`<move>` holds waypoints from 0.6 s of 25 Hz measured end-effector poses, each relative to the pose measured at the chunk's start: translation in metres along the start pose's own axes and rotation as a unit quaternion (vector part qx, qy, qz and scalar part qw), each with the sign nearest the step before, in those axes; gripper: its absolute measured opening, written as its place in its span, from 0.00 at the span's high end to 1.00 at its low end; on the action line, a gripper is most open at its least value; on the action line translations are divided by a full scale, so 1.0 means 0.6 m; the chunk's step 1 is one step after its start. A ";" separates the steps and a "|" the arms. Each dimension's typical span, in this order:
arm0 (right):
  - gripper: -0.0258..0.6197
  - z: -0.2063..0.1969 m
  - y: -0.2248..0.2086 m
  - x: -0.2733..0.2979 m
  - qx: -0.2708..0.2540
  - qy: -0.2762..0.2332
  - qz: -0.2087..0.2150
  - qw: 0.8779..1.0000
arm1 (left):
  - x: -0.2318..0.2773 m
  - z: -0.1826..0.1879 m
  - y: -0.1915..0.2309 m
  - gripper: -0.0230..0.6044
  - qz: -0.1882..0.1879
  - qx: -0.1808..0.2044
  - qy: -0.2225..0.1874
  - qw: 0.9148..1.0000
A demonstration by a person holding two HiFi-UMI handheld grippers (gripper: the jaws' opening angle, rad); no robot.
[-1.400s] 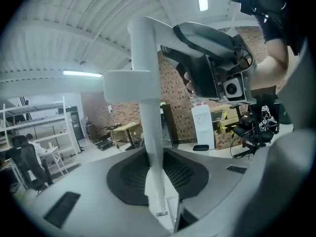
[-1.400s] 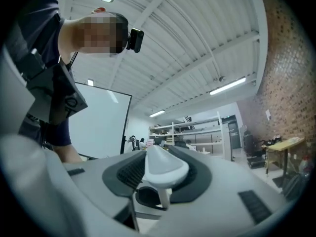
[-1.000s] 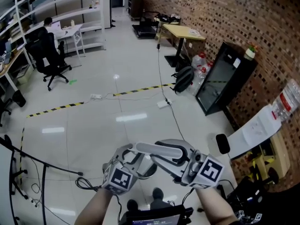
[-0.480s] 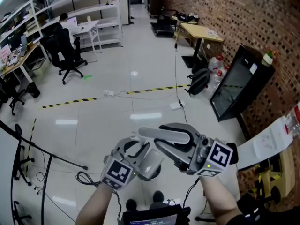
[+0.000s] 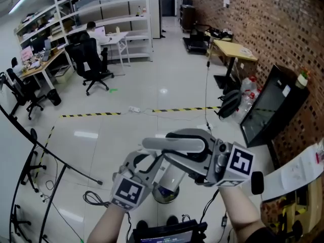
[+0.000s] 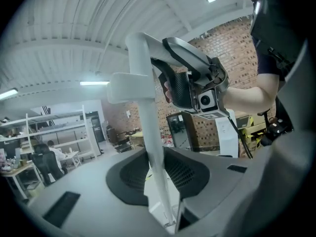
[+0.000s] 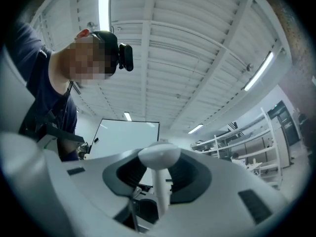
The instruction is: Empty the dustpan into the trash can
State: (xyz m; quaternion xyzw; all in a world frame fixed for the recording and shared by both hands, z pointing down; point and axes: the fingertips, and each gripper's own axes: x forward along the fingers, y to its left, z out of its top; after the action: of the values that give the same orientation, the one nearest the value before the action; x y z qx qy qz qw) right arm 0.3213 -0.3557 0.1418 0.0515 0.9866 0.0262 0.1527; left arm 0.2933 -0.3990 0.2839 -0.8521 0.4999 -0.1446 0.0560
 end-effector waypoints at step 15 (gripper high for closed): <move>0.73 0.029 0.056 0.085 0.039 -0.015 0.127 0.991 | -0.129 0.025 0.061 0.81 0.117 0.015 0.032 0.992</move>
State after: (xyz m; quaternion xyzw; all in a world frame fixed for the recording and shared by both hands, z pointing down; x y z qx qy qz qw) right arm 0.2812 -0.3160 0.1121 0.1823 0.9700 0.0058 0.1610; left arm 0.2316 -0.3505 0.2459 -0.7817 0.5957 -0.1716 0.0688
